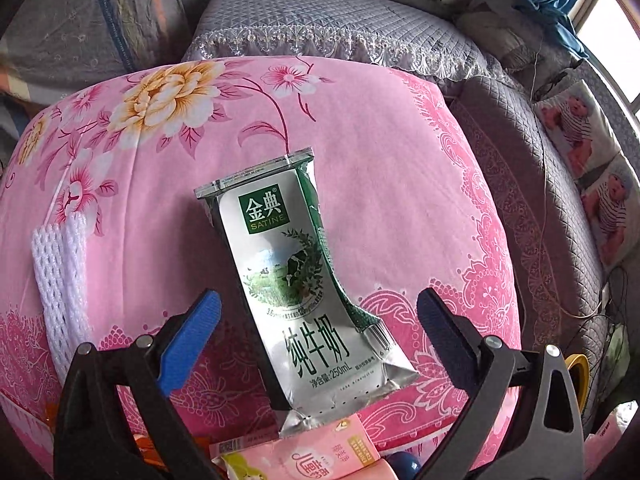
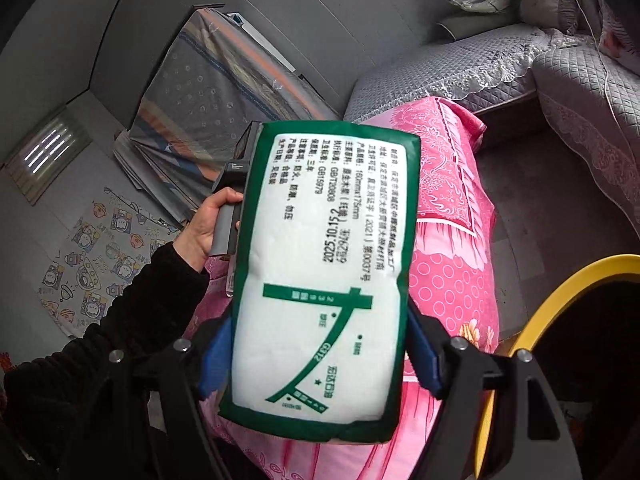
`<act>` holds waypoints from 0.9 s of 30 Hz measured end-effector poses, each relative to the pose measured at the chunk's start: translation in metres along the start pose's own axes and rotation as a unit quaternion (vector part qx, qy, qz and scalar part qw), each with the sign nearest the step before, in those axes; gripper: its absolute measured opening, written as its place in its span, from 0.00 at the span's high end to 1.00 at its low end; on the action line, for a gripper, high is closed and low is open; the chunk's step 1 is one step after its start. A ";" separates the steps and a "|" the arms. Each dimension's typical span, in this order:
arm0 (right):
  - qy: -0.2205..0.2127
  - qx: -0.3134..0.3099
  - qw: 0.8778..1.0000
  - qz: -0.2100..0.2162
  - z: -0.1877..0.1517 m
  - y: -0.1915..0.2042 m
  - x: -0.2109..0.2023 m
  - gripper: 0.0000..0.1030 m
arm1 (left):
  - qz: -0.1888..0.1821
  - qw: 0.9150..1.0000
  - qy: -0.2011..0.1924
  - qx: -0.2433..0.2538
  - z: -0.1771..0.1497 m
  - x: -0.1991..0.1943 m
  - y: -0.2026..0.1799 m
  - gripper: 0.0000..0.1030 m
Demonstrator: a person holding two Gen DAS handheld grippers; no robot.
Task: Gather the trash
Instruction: 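Lift the tissue pack with the right gripper while the left gripper grasps the SATINE milk carton, then carry the tissue pack and milk carton over the yellow bin and release both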
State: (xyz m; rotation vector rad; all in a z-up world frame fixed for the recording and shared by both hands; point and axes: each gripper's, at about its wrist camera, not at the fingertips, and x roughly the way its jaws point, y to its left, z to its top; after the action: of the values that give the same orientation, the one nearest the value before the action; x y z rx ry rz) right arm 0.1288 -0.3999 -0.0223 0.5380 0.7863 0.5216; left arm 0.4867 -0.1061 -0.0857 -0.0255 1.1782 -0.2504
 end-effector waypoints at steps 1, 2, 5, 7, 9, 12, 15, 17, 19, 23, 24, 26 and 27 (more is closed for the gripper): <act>0.000 0.003 1.000 0.000 -0.001 -0.002 0.000 0.32 | 0.005 1.000 0.000 -0.002 0.002 0.002 0.000 0.09; 0.000 0.005 1.000 -0.001 -0.002 -0.002 0.000 0.32 | 0.006 1.000 0.002 -0.005 0.003 0.005 0.001 0.09; -0.001 0.011 1.000 -0.001 -0.003 -0.005 -0.001 0.32 | 0.002 1.000 0.011 -0.015 0.007 0.012 0.003 0.20; -0.001 0.014 1.000 -0.001 -0.004 -0.006 -0.001 0.32 | 0.009 1.000 0.015 -0.012 0.008 0.016 0.002 0.24; -0.001 0.015 1.000 -0.001 -0.004 -0.006 -0.002 0.32 | 0.012 1.000 0.019 -0.012 0.009 0.021 0.002 0.35; -0.003 0.017 1.000 -0.001 -0.005 -0.005 -0.003 0.32 | 0.004 0.999 0.032 -0.027 0.009 0.028 0.007 0.44; -0.006 0.016 1.000 -0.003 -0.004 -0.002 -0.005 0.32 | 0.006 0.999 0.031 -0.025 0.009 0.031 0.008 0.46; -0.006 0.016 1.000 -0.005 -0.004 0.001 -0.006 0.32 | 0.008 0.999 0.027 -0.019 0.009 0.029 0.006 0.47; -0.004 0.013 1.000 -0.005 -0.005 0.005 -0.006 0.32 | 0.004 1.000 0.024 -0.015 0.006 0.022 0.004 0.48; 0.002 0.006 1.000 0.000 -0.005 0.013 -0.004 0.32 | -0.019 1.000 -0.015 -0.011 0.001 -0.017 0.002 0.49; 0.004 0.003 1.000 0.001 -0.005 0.016 -0.002 0.32 | -0.026 0.999 -0.030 -0.009 -0.002 -0.031 0.001 0.49; 0.007 -0.004 1.000 0.004 -0.006 0.024 0.001 0.32 | -0.030 0.997 -0.069 0.006 -0.012 -0.065 -0.003 0.49; 0.010 -0.005 1.000 0.006 -0.006 0.027 0.003 0.32 | -0.030 0.996 -0.088 0.015 -0.020 -0.081 -0.005 0.49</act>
State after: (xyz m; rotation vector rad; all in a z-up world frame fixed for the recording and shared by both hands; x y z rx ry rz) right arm 0.1194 -0.3757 -0.0106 0.5289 0.7995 0.5436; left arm 0.4381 -0.0918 -0.0192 -0.0563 0.9990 -0.3120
